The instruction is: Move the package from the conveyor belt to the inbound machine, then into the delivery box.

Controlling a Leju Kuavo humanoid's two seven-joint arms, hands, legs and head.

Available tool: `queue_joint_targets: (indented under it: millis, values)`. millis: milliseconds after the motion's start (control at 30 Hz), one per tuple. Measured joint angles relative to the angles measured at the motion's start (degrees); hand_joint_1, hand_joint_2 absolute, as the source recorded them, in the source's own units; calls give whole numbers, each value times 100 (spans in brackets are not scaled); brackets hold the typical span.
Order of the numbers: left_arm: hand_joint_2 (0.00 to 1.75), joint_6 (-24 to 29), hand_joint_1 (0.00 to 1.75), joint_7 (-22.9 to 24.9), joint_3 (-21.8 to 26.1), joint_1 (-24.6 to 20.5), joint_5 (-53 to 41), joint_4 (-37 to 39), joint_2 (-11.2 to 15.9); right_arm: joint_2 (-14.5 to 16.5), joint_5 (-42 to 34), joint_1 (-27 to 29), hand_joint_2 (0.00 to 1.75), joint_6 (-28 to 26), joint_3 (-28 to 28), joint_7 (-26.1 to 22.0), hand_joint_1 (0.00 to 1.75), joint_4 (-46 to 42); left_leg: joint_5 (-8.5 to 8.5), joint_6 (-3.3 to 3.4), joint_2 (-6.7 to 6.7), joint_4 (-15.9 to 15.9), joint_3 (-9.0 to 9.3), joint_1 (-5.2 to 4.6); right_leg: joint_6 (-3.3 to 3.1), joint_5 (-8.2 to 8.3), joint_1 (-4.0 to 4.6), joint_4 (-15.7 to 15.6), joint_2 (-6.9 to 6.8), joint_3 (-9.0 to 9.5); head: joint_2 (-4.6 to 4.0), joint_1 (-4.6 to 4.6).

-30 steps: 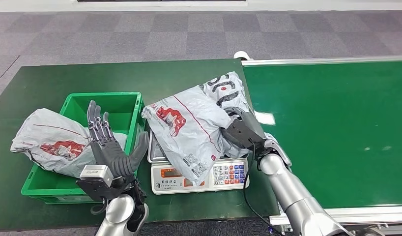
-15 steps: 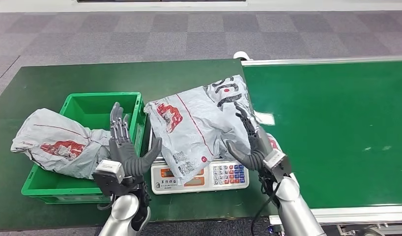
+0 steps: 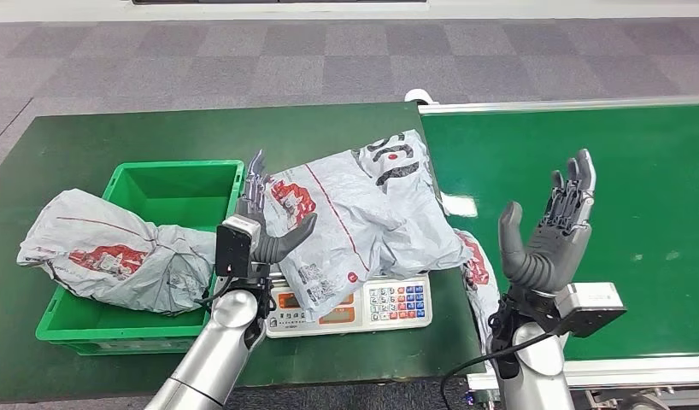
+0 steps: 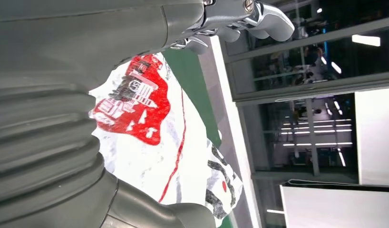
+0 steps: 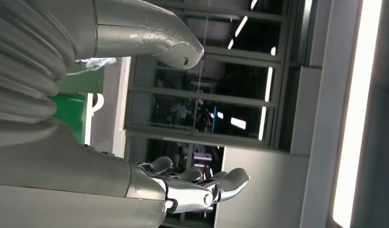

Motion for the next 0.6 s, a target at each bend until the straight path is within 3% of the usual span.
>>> queue_joint_targets:
  millis: [267, 433, 600]
  values:
    - [175, -92, 0, 581, -7, -954, -837, 1214, -202, 90, 169, -46, 175, 3, -34, 2, 0, 60, 2, 2, -6, 0, -3, 0, 1, 2, -1, 1, -3, 3, 0, 0]
    - [175, -82, 0, 670, -22, -1239, -1063, 1694, -285, 101, 181, -57, 175, 11, -15, 2, 0, 117, 2, 2, -5, 0, -3, -1, 2, 5, -1, 0, -1, 1, 0, -1]
    - [175, -301, 0, 1814, -543, -1702, -2892, 2430, -371, 116, 301, -240, 175, 210, -12, 51, 0, 338, 3, 3, -6, 0, -3, -1, 2, 5, -1, 0, -3, 0, 0, -1]
